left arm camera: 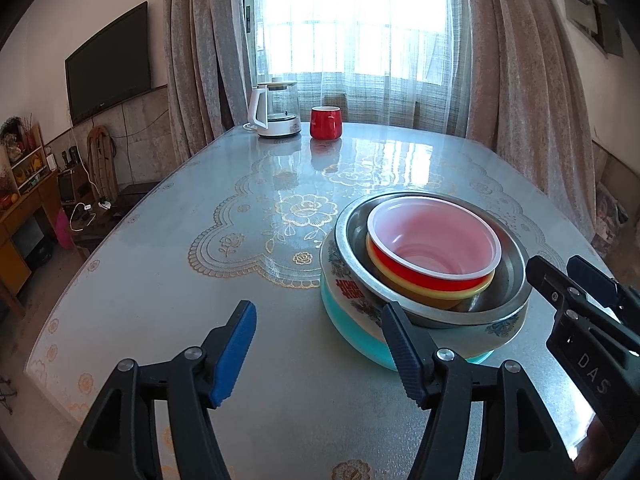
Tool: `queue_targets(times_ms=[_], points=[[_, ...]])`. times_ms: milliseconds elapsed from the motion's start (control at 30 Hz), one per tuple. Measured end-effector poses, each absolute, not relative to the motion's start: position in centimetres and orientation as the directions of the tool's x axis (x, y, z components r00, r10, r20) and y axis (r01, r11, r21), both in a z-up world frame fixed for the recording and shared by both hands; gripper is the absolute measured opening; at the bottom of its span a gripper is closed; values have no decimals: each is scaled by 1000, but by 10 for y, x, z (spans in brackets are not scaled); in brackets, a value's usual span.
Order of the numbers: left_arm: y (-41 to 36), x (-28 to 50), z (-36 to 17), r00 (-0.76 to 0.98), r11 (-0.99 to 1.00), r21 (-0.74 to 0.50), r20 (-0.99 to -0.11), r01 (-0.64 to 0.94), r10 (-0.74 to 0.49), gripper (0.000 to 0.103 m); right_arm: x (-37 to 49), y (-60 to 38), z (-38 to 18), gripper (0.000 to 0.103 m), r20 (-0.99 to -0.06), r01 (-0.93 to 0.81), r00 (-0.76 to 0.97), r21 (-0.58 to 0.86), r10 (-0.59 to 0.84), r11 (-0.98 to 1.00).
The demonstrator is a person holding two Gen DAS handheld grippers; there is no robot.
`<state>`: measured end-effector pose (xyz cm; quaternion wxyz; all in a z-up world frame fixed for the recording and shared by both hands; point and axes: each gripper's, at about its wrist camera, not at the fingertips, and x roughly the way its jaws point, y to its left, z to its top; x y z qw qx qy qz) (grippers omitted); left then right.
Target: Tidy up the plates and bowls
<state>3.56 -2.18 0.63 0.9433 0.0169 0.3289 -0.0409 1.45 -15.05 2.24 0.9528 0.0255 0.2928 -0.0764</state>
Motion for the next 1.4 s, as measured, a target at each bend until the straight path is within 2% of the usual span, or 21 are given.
queue_targets(times_ms=[167,1167,1400], points=[[-22,34,8,789,996,13,-612,85,-59,69,16,-151,23,53,-562,158,817,4,-128,987],[-27,36,13,792,994,14,-606,105,-75,70,20,-149,23,55,-562,146,818,4,-119,989],[-30,41,13,789,994,8,-609,106,-79,75,24,-151,19,55,-572,147,811,1,-120,989]])
